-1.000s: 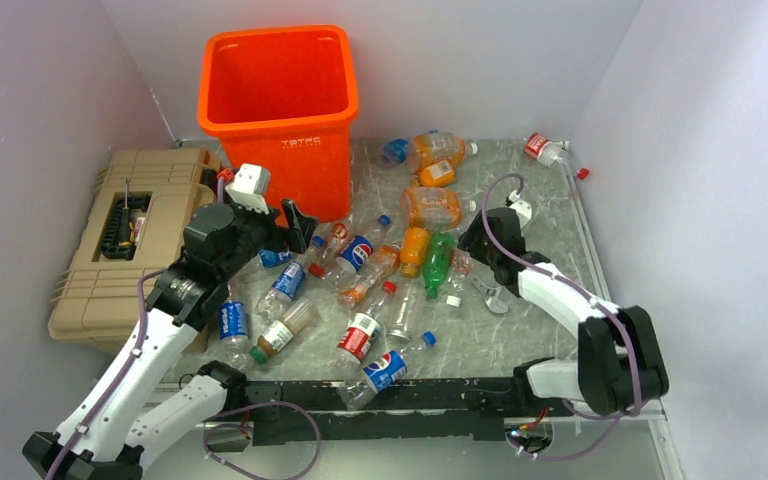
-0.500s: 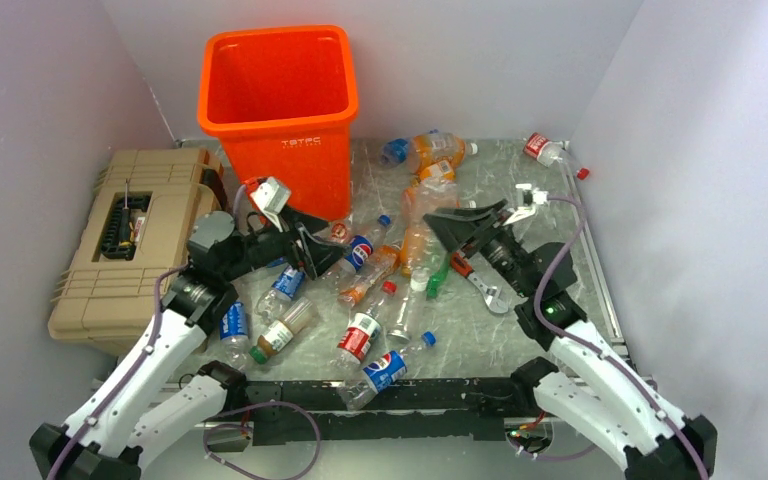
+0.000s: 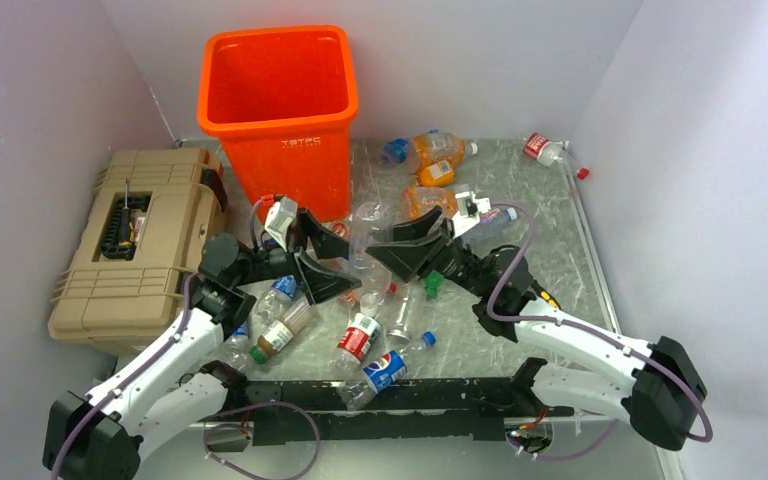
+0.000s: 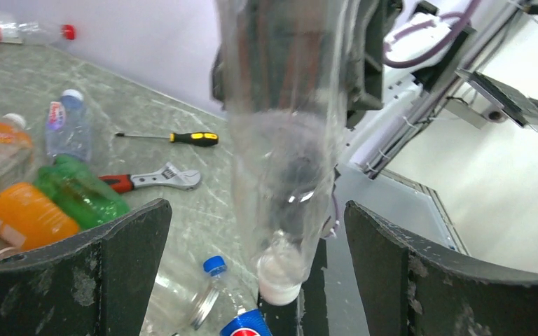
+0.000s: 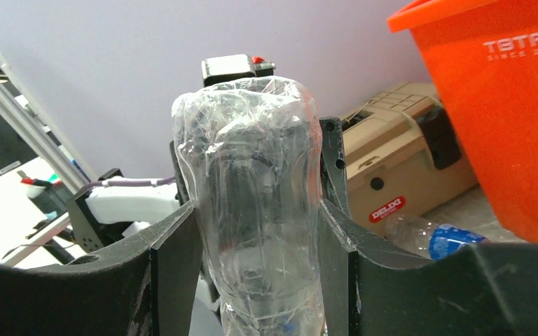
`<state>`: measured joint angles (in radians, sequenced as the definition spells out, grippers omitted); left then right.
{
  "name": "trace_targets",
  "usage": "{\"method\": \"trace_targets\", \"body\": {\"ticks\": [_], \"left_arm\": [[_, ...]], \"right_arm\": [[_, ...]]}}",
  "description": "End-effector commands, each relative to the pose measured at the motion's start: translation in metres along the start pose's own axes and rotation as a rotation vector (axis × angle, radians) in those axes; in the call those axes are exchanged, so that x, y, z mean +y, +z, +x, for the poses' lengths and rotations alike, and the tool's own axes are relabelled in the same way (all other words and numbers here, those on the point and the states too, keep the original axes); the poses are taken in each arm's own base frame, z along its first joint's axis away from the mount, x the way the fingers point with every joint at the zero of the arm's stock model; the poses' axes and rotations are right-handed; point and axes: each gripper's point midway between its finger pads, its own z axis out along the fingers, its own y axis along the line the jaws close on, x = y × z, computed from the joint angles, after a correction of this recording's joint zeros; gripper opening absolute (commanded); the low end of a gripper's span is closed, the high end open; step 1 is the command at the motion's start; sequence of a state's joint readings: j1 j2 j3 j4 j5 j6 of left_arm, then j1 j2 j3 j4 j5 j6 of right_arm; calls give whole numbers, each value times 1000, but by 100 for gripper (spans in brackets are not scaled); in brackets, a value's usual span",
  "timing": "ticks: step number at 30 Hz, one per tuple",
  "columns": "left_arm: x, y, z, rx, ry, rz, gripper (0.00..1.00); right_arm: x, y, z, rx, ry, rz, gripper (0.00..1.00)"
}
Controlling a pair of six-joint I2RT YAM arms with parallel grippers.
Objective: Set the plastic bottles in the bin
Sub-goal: Place the plastic bottle in the trash bin.
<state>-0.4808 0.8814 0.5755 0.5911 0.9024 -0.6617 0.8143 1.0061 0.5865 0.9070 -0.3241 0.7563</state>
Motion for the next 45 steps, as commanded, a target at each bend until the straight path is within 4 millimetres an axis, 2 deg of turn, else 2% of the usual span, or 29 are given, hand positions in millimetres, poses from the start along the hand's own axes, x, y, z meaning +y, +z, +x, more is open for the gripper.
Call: {"method": "trace_targets", "body": {"ticks": [1,6,8,12,18,19,20,23,24,26,27,30,31,34,36,38,40,45], "left_arm": [[-32,6,-12,2,79,132,100],[-40,6,-7,5,101,157,99],[-41,8,-3,26,101,162,94],[-41,12,2,60,96,174,78],[-41,14,3,72,108,172,44],[-41,14,3,70,112,172,40],[-41,13,3,70,117,170,36],[-39,13,3,76,142,158,26],[-36,12,5,91,140,138,22],[-26,12,5,99,167,74,20],[-14,12,3,91,191,6,19],[9,11,-9,112,264,-129,0],[8,14,-16,129,299,-140,0],[0,19,-36,203,538,-146,0],[-5,26,-58,225,787,-173,0],[-8,34,-63,273,980,-186,0],[-4,44,-59,343,1162,-203,0],[37,57,-27,652,1687,-303,0]], "right_arm": [[35,16,-32,-133,-27,-125,36],[31,16,-34,-178,6,-112,36],[33,17,-34,-186,21,-125,36],[36,19,-34,-188,33,-139,36],[38,20,-28,-147,19,-129,42],[38,19,-27,-141,19,-126,46],[37,19,-25,-128,20,-120,56],[38,18,-24,-57,-11,-78,94],[32,15,-20,-7,-25,-18,99],[25,4,-27,56,-74,106,100],[28,-4,-34,77,-105,147,100],[45,-35,-62,96,-178,230,100],[49,-46,-68,104,-185,255,100],[65,-69,-85,92,-177,287,100],[69,-77,-87,110,-148,313,100],[77,-82,-88,119,-121,306,100],[83,-86,-88,133,-111,291,100],[95,-95,-101,142,-124,307,100]]}}
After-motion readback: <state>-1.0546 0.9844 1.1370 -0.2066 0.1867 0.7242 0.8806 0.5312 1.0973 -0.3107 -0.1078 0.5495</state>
